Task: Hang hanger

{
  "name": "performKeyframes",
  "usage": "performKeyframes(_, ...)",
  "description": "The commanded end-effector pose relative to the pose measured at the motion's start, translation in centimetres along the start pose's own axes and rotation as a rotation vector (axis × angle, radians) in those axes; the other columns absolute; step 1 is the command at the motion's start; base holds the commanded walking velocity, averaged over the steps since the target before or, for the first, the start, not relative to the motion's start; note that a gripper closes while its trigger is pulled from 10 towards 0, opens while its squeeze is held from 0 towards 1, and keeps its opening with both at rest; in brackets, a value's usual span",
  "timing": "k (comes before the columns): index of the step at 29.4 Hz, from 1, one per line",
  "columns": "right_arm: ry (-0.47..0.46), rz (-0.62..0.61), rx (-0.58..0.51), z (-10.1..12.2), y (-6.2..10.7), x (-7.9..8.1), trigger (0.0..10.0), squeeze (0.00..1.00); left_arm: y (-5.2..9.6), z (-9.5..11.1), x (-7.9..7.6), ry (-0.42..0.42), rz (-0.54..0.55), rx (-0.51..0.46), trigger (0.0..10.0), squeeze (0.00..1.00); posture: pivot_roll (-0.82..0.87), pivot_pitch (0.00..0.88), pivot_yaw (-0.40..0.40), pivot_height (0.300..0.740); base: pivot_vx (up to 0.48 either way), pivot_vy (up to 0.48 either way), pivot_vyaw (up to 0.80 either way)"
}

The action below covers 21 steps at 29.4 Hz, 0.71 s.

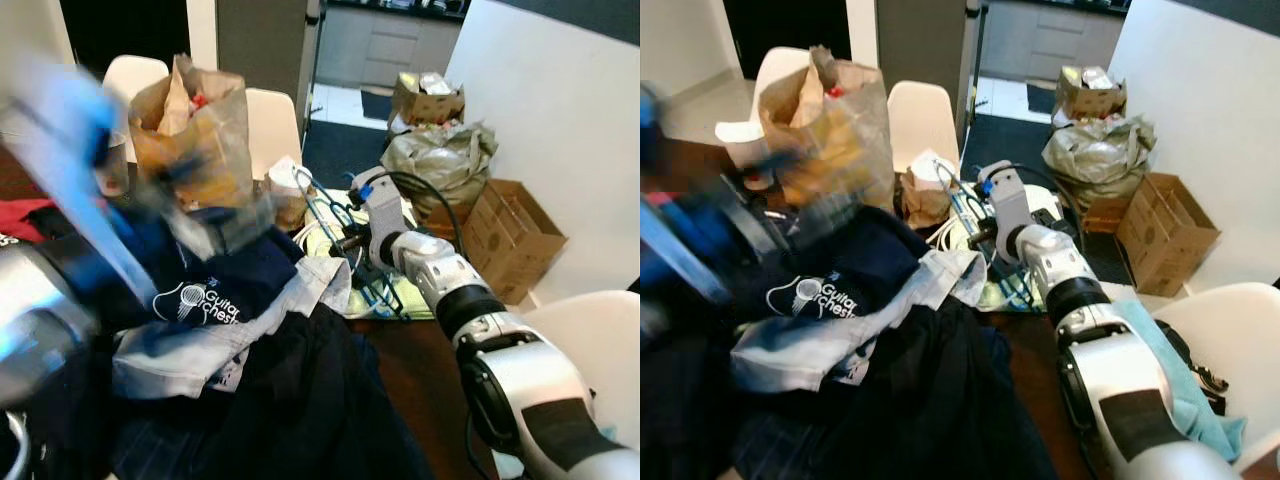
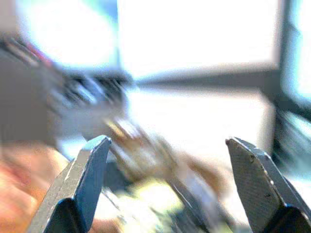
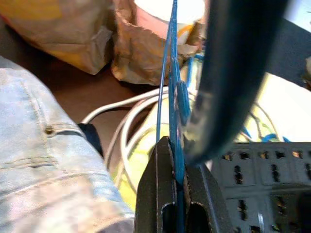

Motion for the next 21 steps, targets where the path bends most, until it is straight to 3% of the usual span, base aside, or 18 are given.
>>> performKeyframes(1,-0.019,-0.028,0.014,-0.2,0.2,-0.8,10.0,0.0,0.3,-0.1,2.8,-0.043,0.157,0.018,10.0,0.0,0.21,0.0,-0.137,0.74,0.0,0.0,0.0)
performKeyframes(3,-0.016,-0.024,0.014,-0.2,0.2,-0.8,10.0,0.0,2.5,0.6,8.5,-0.142,0.524,0.025,10.0,0.0,0.21,0.0,-0.142,0.74,0.0,0.0,0.0)
performKeyframes(6,-0.016,-0.024,0.014,-0.2,0.2,-0.8,10.0,0.0,2.5,0.6,8.5,-0.142,0.524,0.025,10.0,0.0,0.21,0.0,-0.142,0.74,0.0,0.0,0.0)
performKeyframes(8,-0.007,-0.013,0.018,-0.2,0.1,-0.5,10.0,0.0,7.1,-1.2,13.4,-0.161,0.872,0.127,10.0,0.0,0.21,0.0,-0.15,0.74,0.0,0.0,0.0)
performKeyframes(9,-0.007,-0.013,0.018,-0.2,0.1,-0.5,10.0,0.0,7.1,-1.2,13.4,-0.161,0.872,0.127,10.0,0.0,0.21,0.0,-0.15,0.74,0.0,0.0,0.0)
performKeyframes(10,-0.004,-0.009,0.019,-0.2,0.1,-0.4,10.0,0.0,9.1,-3.2,14.7,-0.144,0.975,0.225,10.0,0.0,0.21,0.0,-0.153,0.74,0.0,0.0,0.0)
performKeyframes(11,-0.004,-0.009,0.019,-0.2,0.1,-0.4,10.0,0.0,9.1,-3.2,14.7,-0.144,0.975,0.225,10.0,0.0,0.21,0.0,-0.153,0.74,0.0,0.0,0.0)
performKeyframes(12,0.0,-0.005,0.021,-0.2,0.1,-0.3,10.0,0.0,10.5,-5.5,15.2,-0.088,1.029,0.3,10.0,0.0,0.2,0.0,-0.155,0.74,0.0,0.0,0.0)
performKeyframes(14,0.0,-0.005,0.021,-0.2,0.1,-0.3,10.0,0.0,10.5,-5.5,15.2,-0.088,1.029,0.3,10.0,0.0,0.2,0.0,-0.155,0.74,0.0,0.0,0.0)
performKeyframes(15,0.005,-0.001,0.023,-0.2,0.0,-0.2,10.0,0.0,11.5,-8.2,15.2,-0.003,1.052,0.384,10.0,0.0,0.2,0.0,-0.155,0.74,0.0,0.0,0.0)
performKeyframes(17,0.005,-0.001,0.023,-0.2,0.0,-0.2,10.0,0.0,11.5,-8.2,15.2,-0.003,1.052,0.384,10.0,0.0,0.2,0.0,-0.155,0.74,0.0,0.0,0.0)
performKeyframes(18,0.008,0.001,0.023,-0.2,0.0,-0.2,10.0,0.0,12.2,-10.3,15.1,0.106,1.086,0.408,10.0,0.0,0.19,0.0,-0.154,0.74,0.0,0.0,0.0)
performKeyframes(20,0.008,0.001,0.023,-0.2,0.0,-0.2,10.0,0.0,12.2,-10.3,15.1,0.106,1.086,0.408,10.0,0.0,0.19,0.0,-0.154,0.74,0.0,0.0,0.0)
performKeyframes(21,0.014,0.002,0.026,-0.3,0.1,-0.2,10.0,0.0,12.3,-12.3,15.0,0.229,1.098,0.417,10.0,0.0,0.19,0.0,-0.155,0.74,0.0,0.0,0.0)
Point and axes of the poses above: a point about 5 cm out from each wrist's last joint towards the gripper, its own y axis pointing back from the gripper into the wrist, its own z axis along the axis of the wrist's last joint, x = y × z, the point moved 5 cm from there along -y, pointing out of the wrist towards the gripper, and after that the axes turned 11 degrees about -y, right-handed, at the moved point
